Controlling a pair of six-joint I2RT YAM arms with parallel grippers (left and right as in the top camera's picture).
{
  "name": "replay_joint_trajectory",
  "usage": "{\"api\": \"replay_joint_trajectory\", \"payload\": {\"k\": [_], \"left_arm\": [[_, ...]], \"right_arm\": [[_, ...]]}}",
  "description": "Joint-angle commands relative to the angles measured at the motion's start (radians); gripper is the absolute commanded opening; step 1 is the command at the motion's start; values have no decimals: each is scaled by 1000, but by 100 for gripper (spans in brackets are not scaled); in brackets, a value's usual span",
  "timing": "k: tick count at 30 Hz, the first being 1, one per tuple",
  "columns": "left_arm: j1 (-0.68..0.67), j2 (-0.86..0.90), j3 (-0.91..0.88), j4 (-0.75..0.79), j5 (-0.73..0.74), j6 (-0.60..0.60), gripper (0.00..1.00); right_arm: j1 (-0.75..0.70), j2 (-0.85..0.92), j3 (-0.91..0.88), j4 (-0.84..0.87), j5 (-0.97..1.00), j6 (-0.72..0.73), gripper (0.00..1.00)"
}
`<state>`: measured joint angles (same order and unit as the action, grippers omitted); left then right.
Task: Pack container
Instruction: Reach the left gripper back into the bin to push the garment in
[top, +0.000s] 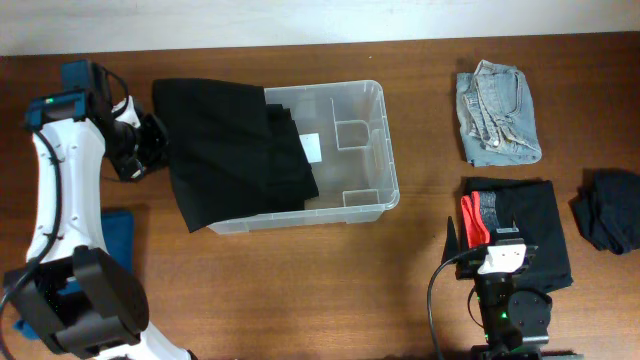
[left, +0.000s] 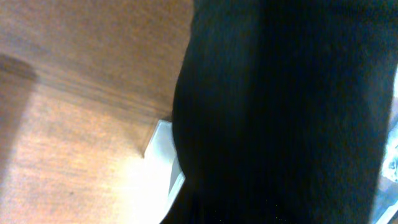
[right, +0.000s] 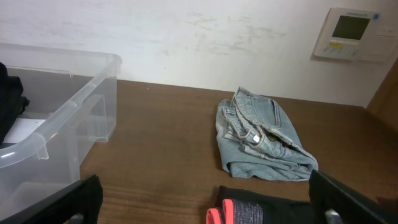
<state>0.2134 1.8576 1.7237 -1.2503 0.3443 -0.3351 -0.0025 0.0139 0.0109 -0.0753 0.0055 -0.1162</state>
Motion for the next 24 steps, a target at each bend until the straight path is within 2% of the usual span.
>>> {"api": "replay_joint_trajectory", "payload": {"k": [1, 7, 11, 17, 24], "left_arm": [[-3, 10, -8, 23, 19, 18, 1], [-3, 10, 0, 68, 19, 35, 1], [-5, 10, 16, 73, 22, 100, 0], [-5, 10, 35, 74, 147, 240, 1], [-19, 10, 45, 72, 158, 336, 1]], "right_arm": [[-6, -10, -5, -6, 6, -3, 98], [-6, -10, -5, -6, 6, -3, 98], [-6, -10, -5, -6, 6, -3, 98], [-6, -10, -5, -6, 6, -4, 98], [-6, -10, -5, -6, 6, -3, 98]]}}
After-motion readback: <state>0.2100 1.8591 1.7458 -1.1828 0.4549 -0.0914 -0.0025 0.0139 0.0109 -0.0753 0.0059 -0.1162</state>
